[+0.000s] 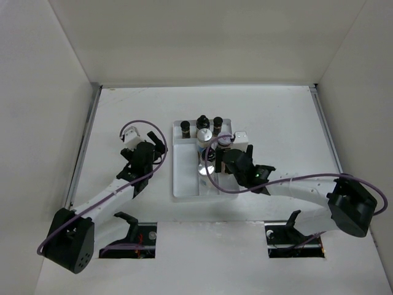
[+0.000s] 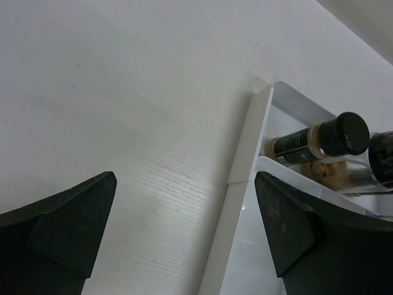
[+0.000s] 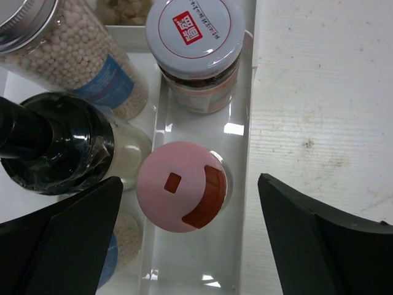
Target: Organize the condiment bottles
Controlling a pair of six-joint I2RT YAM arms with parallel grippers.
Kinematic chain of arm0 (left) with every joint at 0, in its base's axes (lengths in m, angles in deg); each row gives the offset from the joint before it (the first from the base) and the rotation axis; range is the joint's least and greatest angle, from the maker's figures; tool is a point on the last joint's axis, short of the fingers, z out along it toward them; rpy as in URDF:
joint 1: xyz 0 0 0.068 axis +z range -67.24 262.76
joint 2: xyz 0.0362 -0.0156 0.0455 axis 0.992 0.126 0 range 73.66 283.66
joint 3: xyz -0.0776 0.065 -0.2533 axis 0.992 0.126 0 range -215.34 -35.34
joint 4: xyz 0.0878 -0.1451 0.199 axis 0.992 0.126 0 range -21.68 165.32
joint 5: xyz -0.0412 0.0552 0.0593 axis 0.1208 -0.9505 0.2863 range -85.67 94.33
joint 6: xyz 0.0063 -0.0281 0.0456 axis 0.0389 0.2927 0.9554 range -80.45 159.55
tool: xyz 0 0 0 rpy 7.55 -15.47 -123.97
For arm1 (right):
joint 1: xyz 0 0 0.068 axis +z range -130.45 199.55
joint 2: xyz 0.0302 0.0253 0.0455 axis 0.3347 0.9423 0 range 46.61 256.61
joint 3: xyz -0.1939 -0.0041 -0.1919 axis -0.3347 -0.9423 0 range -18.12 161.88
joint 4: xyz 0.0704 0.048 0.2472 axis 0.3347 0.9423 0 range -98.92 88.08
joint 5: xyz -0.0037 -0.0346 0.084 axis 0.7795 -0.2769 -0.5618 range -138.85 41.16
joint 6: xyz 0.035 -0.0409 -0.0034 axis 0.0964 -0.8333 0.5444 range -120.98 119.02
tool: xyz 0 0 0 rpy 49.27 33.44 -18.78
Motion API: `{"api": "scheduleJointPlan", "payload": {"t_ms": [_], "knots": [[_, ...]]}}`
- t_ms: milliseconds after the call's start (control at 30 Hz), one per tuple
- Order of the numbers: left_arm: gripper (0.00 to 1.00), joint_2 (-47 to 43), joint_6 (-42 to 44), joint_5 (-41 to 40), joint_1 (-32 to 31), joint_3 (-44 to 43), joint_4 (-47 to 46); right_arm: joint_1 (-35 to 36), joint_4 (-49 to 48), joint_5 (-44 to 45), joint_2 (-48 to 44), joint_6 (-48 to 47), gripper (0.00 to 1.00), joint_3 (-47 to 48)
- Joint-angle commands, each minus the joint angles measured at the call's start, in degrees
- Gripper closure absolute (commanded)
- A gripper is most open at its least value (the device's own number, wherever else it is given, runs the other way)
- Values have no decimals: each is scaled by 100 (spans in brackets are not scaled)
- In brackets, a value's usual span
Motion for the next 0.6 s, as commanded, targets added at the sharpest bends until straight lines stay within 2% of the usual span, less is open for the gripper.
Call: {"api": "scheduleJointPlan", "payload": {"t_ms": [0,133,300,567], "knots": [[0,-55,-113,105,-9,-407,270,71,-247,115,-309,-117,0,192],[0,-134,-87,140,-27,-530,454,-60,-290,194,-967,-196,0,104],[0,-248,-61,140,-185,-653,622,-841,-395,220,-1715,-118,0,-185],[0,-441,27,44,-607,-864,938,-2028,-1608,308,-2559,664,0,-1327]]}}
